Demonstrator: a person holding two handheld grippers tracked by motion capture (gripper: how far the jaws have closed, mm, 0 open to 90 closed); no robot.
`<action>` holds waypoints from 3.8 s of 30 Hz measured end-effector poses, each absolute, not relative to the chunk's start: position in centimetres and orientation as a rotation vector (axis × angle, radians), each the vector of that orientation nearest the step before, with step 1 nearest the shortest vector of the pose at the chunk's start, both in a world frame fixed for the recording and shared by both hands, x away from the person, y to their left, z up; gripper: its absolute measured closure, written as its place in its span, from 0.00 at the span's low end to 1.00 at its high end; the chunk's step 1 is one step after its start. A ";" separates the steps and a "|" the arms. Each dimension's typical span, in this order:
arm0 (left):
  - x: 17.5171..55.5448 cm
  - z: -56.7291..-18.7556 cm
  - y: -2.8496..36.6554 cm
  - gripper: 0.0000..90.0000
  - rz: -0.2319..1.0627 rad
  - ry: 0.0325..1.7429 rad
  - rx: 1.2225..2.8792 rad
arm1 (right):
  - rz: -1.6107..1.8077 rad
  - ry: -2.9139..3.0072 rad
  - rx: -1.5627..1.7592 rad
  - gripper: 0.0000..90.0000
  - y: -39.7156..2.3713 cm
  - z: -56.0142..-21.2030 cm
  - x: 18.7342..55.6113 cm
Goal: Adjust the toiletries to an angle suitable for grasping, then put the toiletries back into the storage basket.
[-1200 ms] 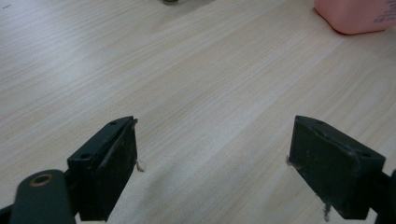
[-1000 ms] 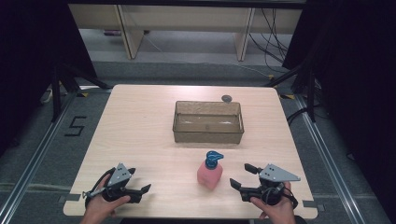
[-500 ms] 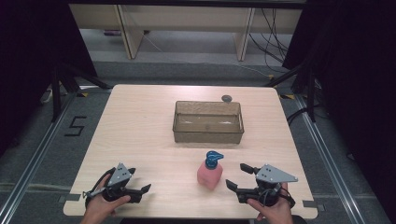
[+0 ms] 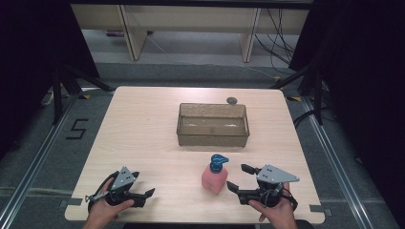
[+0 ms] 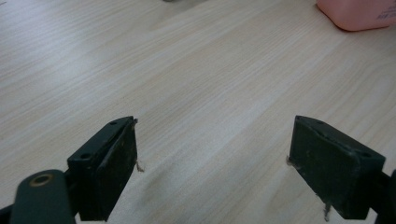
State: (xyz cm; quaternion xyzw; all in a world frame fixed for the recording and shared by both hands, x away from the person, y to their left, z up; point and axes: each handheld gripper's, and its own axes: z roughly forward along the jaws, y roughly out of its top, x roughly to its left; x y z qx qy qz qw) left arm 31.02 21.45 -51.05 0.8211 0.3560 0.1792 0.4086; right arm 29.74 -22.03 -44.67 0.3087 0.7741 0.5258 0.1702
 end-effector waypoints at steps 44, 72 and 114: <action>31.0 -50.8 21.5 0.17 0.451 0.890 2.063 | 1.551 2.280 0.827 0.25 -18.1 -44.7 33.3; 30.8 -50.8 21.4 0.17 0.440 0.908 2.043 | 1.561 2.306 0.791 0.55 -17.0 -45.4 34.3; 31.0 -50.9 21.7 0.17 0.442 0.895 2.055 | 1.495 2.146 0.823 0.60 -17.2 -38.6 38.2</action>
